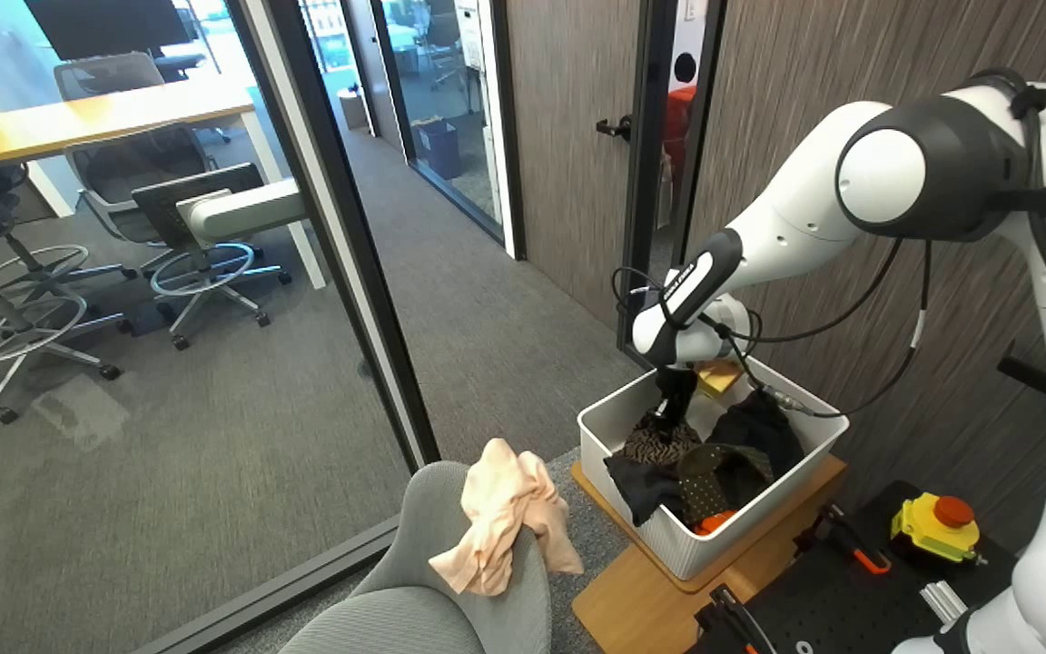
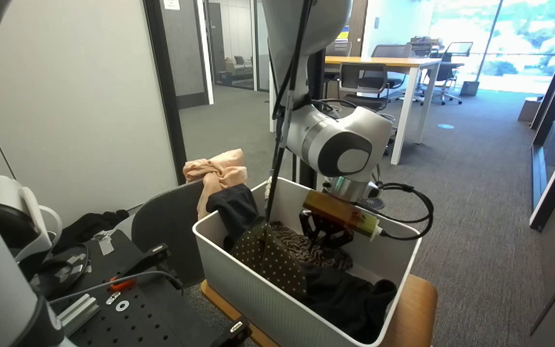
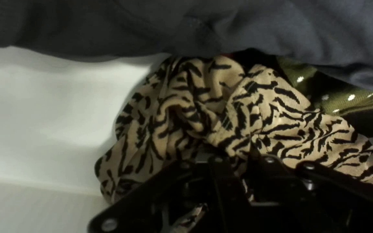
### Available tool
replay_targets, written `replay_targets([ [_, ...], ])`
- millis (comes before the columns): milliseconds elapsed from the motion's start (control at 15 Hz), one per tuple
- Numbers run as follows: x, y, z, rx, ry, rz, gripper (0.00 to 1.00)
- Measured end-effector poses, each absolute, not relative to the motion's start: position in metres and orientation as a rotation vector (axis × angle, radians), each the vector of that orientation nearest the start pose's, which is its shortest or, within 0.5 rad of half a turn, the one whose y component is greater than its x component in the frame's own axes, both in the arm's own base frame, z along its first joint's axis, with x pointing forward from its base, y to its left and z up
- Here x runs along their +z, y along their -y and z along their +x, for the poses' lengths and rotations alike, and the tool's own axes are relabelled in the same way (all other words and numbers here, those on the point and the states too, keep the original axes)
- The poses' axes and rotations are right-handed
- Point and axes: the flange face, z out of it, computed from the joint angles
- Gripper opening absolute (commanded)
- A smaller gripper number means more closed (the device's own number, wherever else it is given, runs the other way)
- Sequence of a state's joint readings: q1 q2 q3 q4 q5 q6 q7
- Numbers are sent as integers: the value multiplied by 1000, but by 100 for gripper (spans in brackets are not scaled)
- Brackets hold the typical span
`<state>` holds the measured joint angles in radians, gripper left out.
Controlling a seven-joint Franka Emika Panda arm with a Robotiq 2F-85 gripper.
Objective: Pick a cloth in the box and put it on the back rest of the chair
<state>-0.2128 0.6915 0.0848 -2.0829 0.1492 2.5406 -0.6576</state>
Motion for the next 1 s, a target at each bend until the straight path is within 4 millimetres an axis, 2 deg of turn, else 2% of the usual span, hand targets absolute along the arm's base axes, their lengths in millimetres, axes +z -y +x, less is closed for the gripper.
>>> replay_targets([
  [333,73,66,538,254,553,-2850,9],
  [533,78,60,536,305,543,-2719,8],
  [733,96,48,534,326,583,-2545,8],
  [1000,130,27,531,333,649,-2360,8],
])
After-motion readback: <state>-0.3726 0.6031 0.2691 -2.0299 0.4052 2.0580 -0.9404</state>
